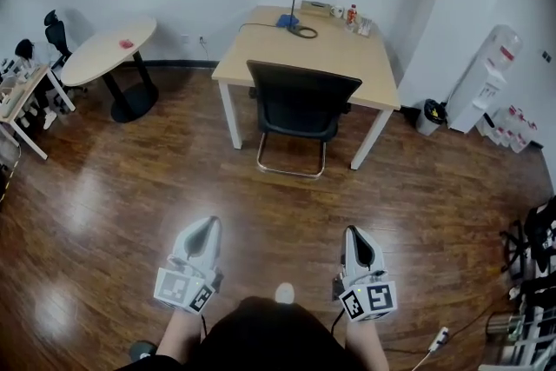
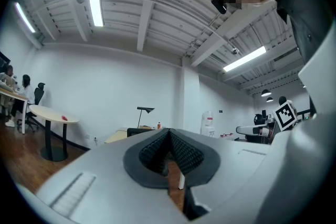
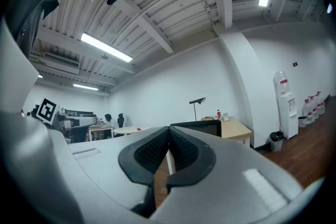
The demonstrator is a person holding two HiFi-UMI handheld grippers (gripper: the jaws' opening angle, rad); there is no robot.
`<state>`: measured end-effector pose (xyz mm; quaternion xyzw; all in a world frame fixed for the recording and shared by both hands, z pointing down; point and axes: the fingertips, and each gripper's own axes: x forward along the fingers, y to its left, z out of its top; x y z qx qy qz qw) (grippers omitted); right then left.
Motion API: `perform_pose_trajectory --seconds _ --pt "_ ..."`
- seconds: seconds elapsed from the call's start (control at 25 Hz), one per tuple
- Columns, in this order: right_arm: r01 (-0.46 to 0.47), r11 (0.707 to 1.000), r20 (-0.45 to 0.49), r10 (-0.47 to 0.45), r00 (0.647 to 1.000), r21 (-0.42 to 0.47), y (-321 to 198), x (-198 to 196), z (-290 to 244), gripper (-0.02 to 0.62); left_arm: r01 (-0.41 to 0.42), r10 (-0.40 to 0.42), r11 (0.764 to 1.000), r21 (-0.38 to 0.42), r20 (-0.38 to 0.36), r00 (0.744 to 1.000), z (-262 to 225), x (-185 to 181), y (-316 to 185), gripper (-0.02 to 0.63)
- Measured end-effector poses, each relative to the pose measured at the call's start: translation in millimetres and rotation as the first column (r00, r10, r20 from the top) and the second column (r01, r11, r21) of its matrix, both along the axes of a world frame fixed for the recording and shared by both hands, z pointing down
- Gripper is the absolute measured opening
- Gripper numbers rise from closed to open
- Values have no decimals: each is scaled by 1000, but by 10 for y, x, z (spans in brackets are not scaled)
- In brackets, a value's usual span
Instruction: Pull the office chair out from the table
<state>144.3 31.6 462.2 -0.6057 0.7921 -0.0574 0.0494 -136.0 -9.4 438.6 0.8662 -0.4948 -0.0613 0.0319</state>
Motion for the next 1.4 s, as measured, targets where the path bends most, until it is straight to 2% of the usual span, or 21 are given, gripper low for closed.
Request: perform_pose_trajectory --seconds 0.36,0.68,0.88,1.08,1.4 --pt "37 999 -4 -37 999 -8 -335 395 2 14 40 -40 999 -6 10 999 22 353 -349 2" --pt "8 999 16 -8 1000 -42 -561 601 177 14 -1 2 999 -37 25 1000 172 590 -566 2" --pt "4 999 18 -3 1000 -44 -820 582 205 14 -20 20 1000 -17 30 999 154 614 -881 2" --pt "-29 999 5 29 1000 -28 -1152 579 121 14 -29 29 999 -13 -2 1000 142 581 -1332 2" --pt "-19 1000 -10 19 1000 -19 -1693 510 77 14 -31 31 999 -8 -50 998 160 581 -1979 2"
